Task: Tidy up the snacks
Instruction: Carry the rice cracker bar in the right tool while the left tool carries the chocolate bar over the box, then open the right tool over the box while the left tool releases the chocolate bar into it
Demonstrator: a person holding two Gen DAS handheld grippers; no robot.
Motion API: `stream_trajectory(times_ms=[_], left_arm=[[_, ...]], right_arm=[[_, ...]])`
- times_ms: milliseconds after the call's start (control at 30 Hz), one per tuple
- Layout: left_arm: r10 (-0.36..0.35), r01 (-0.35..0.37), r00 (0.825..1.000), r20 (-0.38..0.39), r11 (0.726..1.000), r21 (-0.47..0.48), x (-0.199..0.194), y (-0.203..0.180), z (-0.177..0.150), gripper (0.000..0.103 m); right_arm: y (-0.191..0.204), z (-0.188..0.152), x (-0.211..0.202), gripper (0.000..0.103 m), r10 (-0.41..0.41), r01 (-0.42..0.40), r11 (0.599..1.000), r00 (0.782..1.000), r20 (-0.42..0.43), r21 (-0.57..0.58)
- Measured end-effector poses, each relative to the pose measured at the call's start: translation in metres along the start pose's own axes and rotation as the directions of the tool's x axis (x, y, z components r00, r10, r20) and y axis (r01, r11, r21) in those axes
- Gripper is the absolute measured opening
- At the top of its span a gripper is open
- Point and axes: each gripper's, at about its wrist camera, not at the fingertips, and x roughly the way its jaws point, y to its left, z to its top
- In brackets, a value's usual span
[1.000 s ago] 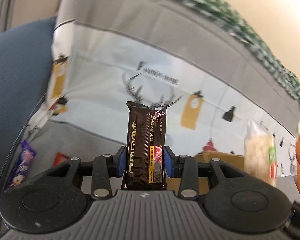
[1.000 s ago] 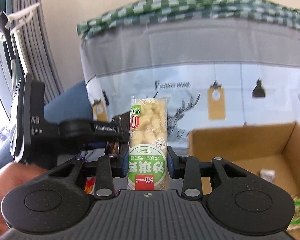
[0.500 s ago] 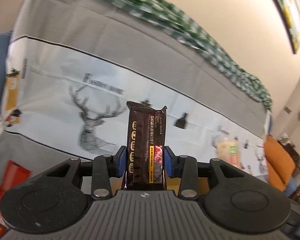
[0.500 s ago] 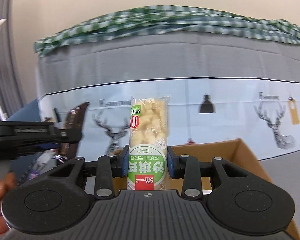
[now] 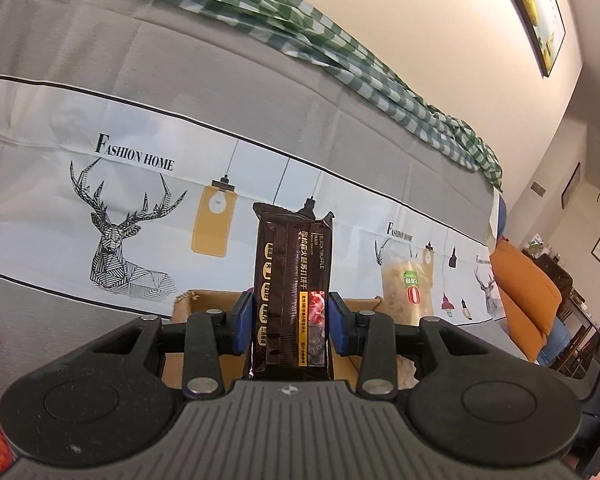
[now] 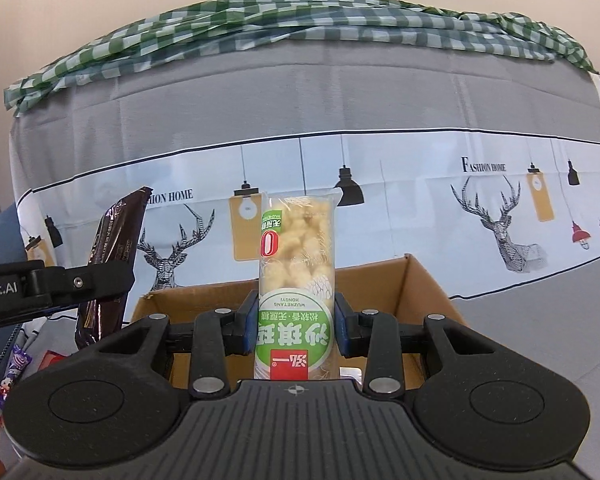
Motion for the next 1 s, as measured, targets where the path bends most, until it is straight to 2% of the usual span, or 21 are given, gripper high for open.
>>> stream_trajectory(times_ms=[433, 733, 800, 833, 933, 1000], left_arm=[[-0.060, 0.060, 0.998, -0.018, 0.998, 0.022, 0.004, -0.008, -0.004, 0.042], [-0.125, 0.128, 0.991, -0.049, 0.990, 0.062, 0.007, -0.017, -0.007, 0.043], [-0.137, 0.140, 0.989, -0.062, 0.989, 0.054, 0.008, -0.017, -0.008, 0.059], [-0.141, 0.144, 0.988, -0.061, 0.988, 0.046, 0.008, -0.015, -0.009, 0.062], [-0.138, 0.140, 0.989, -0.054, 0.990, 0.027, 0.007, -0.012, -0.008, 0.064], [-0.126, 0.127, 0.991, -0.048, 0.992, 0.020, 0.006, -0.009, -0.007, 0.064]], right_arm=[[0.002, 0.000, -0.003, 0.038, -0.041, 0.041, 0.999, 0.999, 0.010, 0.007], [0.004, 0.000, -0.004, 0.038, -0.075, 0.075, 0.997, 0.997, 0.020, 0.015], [0.004, 0.000, -0.005, 0.039, -0.092, 0.092, 0.996, 0.995, 0.025, 0.016], [0.005, 0.000, -0.005, 0.041, -0.106, 0.106, 0.994, 0.994, 0.032, 0.018], [0.005, 0.001, -0.008, 0.053, -0.121, 0.119, 0.992, 0.991, 0.052, 0.029], [0.006, 0.001, -0.009, 0.054, -0.123, 0.122, 0.992, 0.991, 0.055, 0.027]])
